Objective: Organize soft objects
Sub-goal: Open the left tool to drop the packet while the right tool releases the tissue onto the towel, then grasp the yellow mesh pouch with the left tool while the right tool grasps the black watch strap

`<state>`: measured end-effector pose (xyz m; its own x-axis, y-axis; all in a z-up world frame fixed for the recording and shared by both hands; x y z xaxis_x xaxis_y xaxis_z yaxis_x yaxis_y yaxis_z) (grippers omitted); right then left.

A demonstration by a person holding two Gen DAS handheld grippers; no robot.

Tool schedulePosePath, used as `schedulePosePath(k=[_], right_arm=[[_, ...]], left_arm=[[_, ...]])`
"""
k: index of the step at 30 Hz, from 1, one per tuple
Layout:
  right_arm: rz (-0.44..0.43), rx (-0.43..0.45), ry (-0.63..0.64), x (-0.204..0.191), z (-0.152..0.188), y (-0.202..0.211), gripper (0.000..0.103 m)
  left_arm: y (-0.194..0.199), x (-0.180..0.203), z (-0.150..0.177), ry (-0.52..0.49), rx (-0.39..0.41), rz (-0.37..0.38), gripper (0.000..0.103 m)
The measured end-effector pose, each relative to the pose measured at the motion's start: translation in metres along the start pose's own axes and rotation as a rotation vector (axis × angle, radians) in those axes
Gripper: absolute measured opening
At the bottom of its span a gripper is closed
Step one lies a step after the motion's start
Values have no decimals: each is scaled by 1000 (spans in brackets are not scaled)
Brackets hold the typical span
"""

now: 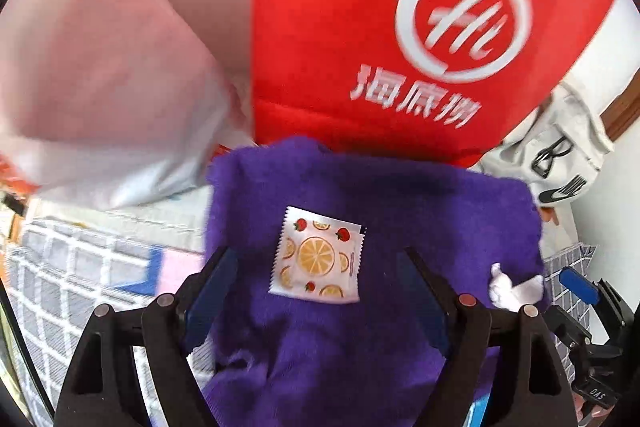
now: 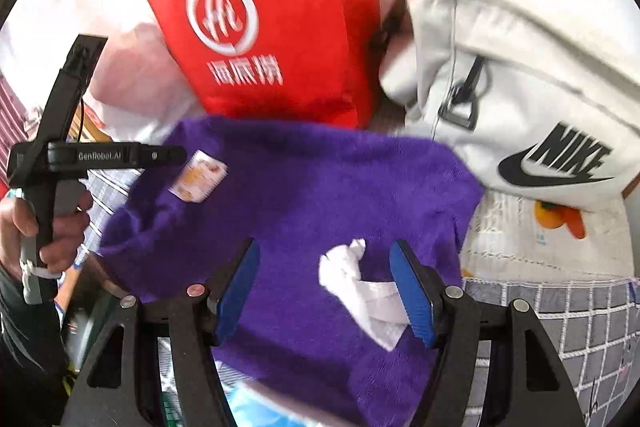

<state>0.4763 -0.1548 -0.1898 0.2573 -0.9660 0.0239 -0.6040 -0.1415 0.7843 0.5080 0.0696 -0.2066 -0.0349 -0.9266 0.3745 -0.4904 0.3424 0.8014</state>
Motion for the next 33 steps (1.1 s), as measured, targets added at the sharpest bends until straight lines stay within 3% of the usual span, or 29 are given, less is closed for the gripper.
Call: schedulePosePath(k=[6,9,16,21,27,33], right_arm=[[-12,38,-18,-15,14,46,67],[-42,39,-45,-21,33,73,67],[-68,41,-58,-42,80,125,67],[-86,51,-92,-52,114,155,67],[-72,60,-122,-56,149,178,67],[-73,51,-148,-57,177,182,67]], left_arm=[[65,11,15,-9,76,24,80],[93,16,25,-33,101,-13,80],[141,3,102,-23,104,-38,82],[150,-13,166,15,57,-10,82],[136,-19,231,-9,-11,-40,89],[114,-23,271,-29,-93,-20,89]])
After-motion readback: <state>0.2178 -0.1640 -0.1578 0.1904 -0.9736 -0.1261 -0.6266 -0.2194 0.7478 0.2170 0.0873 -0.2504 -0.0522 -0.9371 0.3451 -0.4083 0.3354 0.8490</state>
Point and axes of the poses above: each gripper's, at about its wrist camera, not at the fingertips, and y roughly against the way its jaws point, x to its right, z to its underside, the point moved 8 cm from there along -y, roughly the way its jaws point, and after that the axes turned 13 degrees about z, right-handed, at the moved point
